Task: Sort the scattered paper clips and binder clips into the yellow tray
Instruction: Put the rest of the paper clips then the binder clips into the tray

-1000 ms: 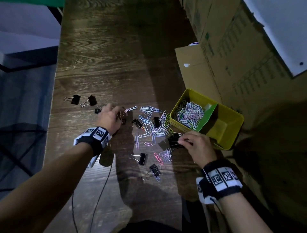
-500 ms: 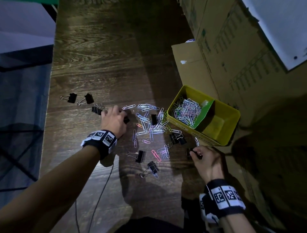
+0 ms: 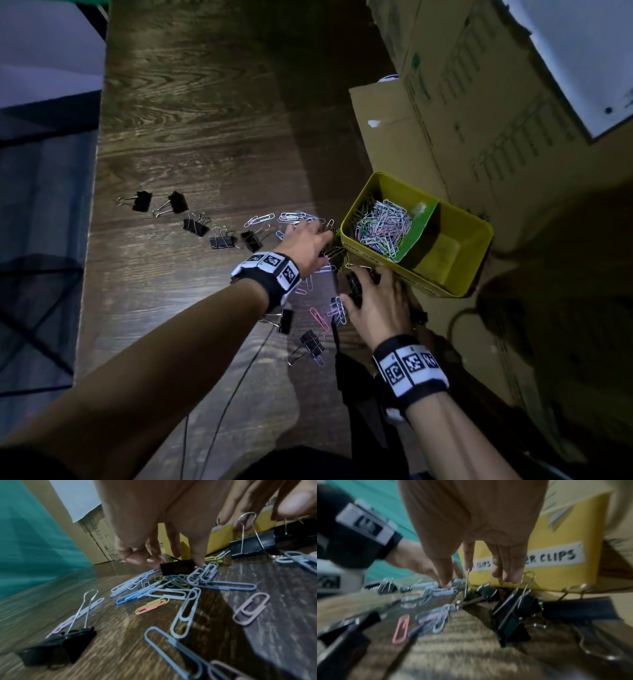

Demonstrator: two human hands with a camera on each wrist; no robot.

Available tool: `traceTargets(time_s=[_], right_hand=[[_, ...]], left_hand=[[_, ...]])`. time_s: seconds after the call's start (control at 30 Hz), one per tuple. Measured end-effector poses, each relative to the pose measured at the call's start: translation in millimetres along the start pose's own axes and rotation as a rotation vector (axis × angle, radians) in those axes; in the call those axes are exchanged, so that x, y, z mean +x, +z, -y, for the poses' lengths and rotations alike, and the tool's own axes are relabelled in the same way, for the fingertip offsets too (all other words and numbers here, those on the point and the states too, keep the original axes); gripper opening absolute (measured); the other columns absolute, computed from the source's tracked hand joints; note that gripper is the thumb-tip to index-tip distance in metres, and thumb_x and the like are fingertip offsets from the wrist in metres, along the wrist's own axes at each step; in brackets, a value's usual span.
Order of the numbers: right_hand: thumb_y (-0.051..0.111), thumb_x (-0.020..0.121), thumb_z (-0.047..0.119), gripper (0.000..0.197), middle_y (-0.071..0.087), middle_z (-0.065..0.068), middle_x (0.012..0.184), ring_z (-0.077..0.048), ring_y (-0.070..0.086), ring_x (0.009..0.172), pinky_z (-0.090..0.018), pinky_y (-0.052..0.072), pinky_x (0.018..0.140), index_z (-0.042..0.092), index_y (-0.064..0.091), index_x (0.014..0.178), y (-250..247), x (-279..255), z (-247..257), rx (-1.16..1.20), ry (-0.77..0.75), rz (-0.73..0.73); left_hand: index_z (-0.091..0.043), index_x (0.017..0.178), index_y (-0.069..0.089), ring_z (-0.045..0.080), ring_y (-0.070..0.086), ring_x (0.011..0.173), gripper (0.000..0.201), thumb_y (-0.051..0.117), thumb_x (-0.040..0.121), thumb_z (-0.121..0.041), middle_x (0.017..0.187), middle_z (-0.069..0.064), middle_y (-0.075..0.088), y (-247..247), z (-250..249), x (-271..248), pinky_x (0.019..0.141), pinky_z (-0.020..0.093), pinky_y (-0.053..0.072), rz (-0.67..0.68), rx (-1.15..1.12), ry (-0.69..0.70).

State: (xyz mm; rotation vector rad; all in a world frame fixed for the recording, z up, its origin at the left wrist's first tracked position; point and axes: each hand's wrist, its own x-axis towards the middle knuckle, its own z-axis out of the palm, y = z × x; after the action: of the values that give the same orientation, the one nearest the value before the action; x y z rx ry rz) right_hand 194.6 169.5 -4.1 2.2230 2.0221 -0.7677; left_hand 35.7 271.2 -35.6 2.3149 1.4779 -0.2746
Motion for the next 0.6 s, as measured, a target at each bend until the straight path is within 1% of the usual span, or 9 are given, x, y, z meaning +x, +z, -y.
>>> traceTargets(time_s=[0.1,0.17,0.23,0.27,0.33,0.43,0.47,0.53,0.6], right_hand=[[0.058,0.088,0.036,0.035,0.045,-0.010,0.128,-0.030,0.050,0.112,-0.038,0.045,0.088,0.027,0.053,0.122,3,5,-2,0.006,-0.027,-0.013],[0.060,0.087,0.025,0.020,0.052,-0.010,0.117,-0.029,0.056,0.100,-0.036,0.046,0.083,0.021,0.061,0.107,3,6,-5,0.062,-0.042,-0.053],[0.062,0.084,0.016,0.010,0.056,-0.010,0.105,-0.030,0.059,0.088,-0.033,0.046,0.077,0.017,0.064,0.093,2,5,-9,0.084,-0.047,-0.085],[0.062,0.082,0.014,0.008,0.057,-0.010,0.102,-0.031,0.059,0.086,-0.033,0.045,0.077,0.016,0.064,0.089,3,3,-12,0.081,-0.039,-0.091],[0.065,0.077,0.011,0.008,0.058,-0.010,0.097,-0.031,0.058,0.086,-0.033,0.044,0.079,0.016,0.066,0.084,4,1,-21,0.051,-0.016,-0.109],[0.069,0.069,0.006,0.015,0.059,-0.008,0.091,-0.031,0.058,0.087,-0.037,0.044,0.080,0.018,0.067,0.078,5,-2,-33,0.023,0.017,-0.159],[0.070,0.067,0.005,0.018,0.059,-0.007,0.090,-0.031,0.058,0.086,-0.038,0.045,0.079,0.019,0.067,0.076,6,-4,-36,0.015,0.023,-0.180],[0.073,0.065,0.005,0.020,0.060,-0.006,0.091,-0.030,0.059,0.087,-0.038,0.045,0.079,0.021,0.068,0.075,7,-7,-37,-0.003,0.021,-0.220],[0.073,0.066,0.009,0.017,0.060,-0.007,0.098,-0.029,0.058,0.094,-0.039,0.042,0.085,0.022,0.069,0.078,7,-13,-31,-0.016,-0.002,-0.258]], left_hand=[[-0.017,0.123,0.053,0.028,0.045,0.113,0.047,0.068,0.081,-0.030,0.121,0.011,0.048,0,9,-3,0.096,0.044,0.042,-0.067,-0.193,0.041],[-0.020,0.121,0.056,0.027,0.049,0.108,0.045,0.068,0.079,-0.032,0.114,0.009,0.051,-1,20,-9,0.092,0.042,0.046,-0.149,-0.272,0.012],[-0.021,0.118,0.058,0.027,0.050,0.105,0.044,0.067,0.077,-0.033,0.109,0.009,0.053,-3,36,-15,0.091,0.043,0.046,-0.193,-0.287,-0.035],[-0.019,0.117,0.059,0.028,0.049,0.104,0.042,0.067,0.077,-0.031,0.108,0.010,0.054,-3,45,-19,0.091,0.044,0.045,-0.202,-0.264,-0.046],[-0.014,0.112,0.062,0.029,0.048,0.100,0.037,0.065,0.077,-0.024,0.103,0.011,0.055,-3,64,-29,0.089,0.044,0.045,-0.226,-0.209,-0.056],[-0.009,0.099,0.067,0.034,0.050,0.092,0.027,0.064,0.073,-0.016,0.094,0.015,0.057,-3,90,-46,0.081,0.046,0.047,-0.275,-0.122,-0.083],[-0.008,0.097,0.067,0.036,0.051,0.092,0.025,0.064,0.072,-0.013,0.095,0.016,0.058,-3,97,-50,0.080,0.048,0.047,-0.276,-0.090,-0.103],[-0.010,0.100,0.067,0.036,0.050,0.099,0.027,0.065,0.073,-0.010,0.103,0.015,0.057,-4,108,-58,0.084,0.048,0.044,-0.250,-0.036,-0.178],[-0.013,0.105,0.066,0.035,0.047,0.106,0.032,0.064,0.073,-0.011,0.111,0.015,0.055,-5,112,-65,0.088,0.048,0.039,-0.245,0.009,-0.278]])
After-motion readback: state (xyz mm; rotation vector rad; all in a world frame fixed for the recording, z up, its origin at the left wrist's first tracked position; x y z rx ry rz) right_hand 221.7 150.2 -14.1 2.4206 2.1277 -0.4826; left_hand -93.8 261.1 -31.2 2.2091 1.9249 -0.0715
